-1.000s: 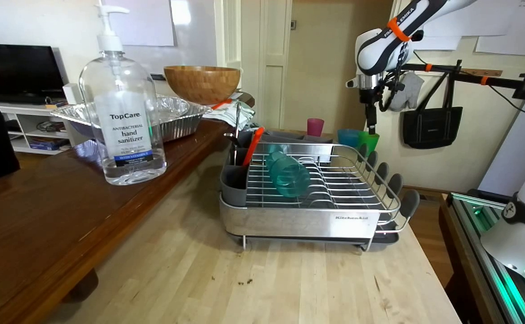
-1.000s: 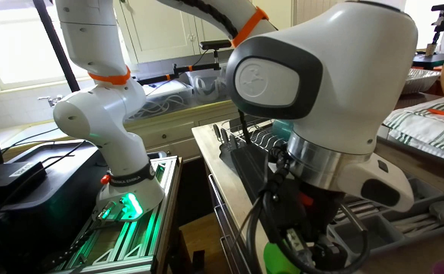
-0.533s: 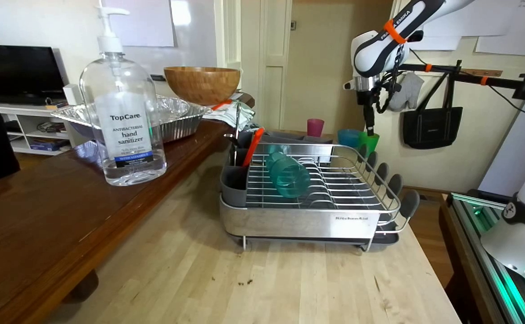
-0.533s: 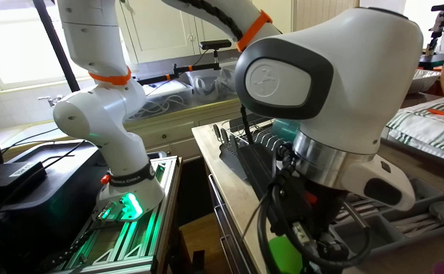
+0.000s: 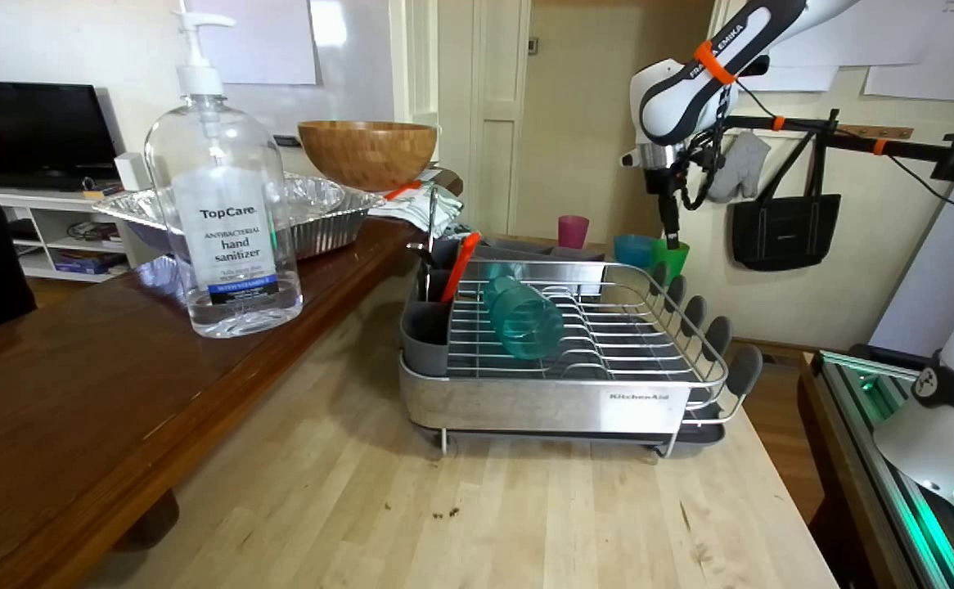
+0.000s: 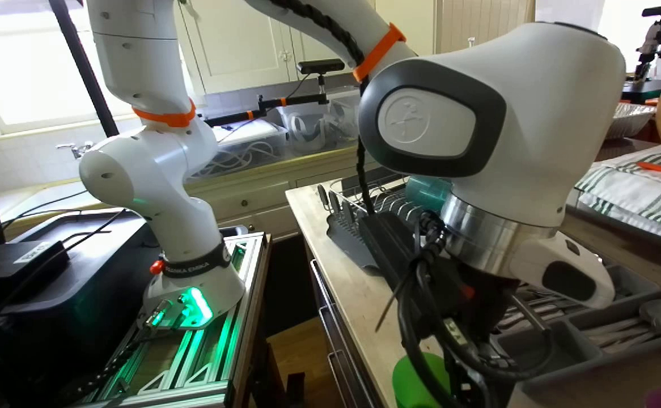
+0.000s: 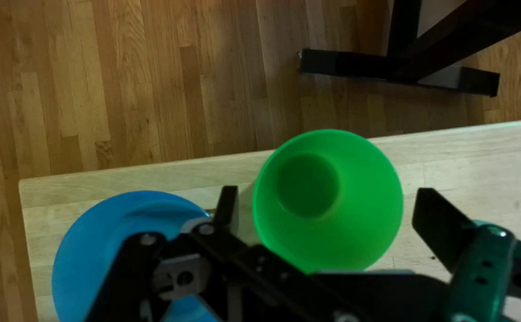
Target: Place the blue and green cups on the drying rack
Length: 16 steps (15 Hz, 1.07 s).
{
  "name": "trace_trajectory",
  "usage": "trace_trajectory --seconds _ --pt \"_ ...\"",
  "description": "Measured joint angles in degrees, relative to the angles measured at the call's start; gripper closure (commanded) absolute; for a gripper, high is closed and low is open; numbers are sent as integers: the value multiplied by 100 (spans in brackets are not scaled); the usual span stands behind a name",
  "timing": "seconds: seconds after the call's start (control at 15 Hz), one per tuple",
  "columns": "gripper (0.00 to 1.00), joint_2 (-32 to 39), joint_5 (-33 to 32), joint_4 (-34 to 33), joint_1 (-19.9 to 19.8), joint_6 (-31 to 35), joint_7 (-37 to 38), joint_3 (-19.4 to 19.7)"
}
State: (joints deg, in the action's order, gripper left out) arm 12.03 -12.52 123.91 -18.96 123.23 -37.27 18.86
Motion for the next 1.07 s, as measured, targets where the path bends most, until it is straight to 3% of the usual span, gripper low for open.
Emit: trace_trajectory --seconds 1.07 --pt "0 344 -21 -216 -60 -189 17 -54"
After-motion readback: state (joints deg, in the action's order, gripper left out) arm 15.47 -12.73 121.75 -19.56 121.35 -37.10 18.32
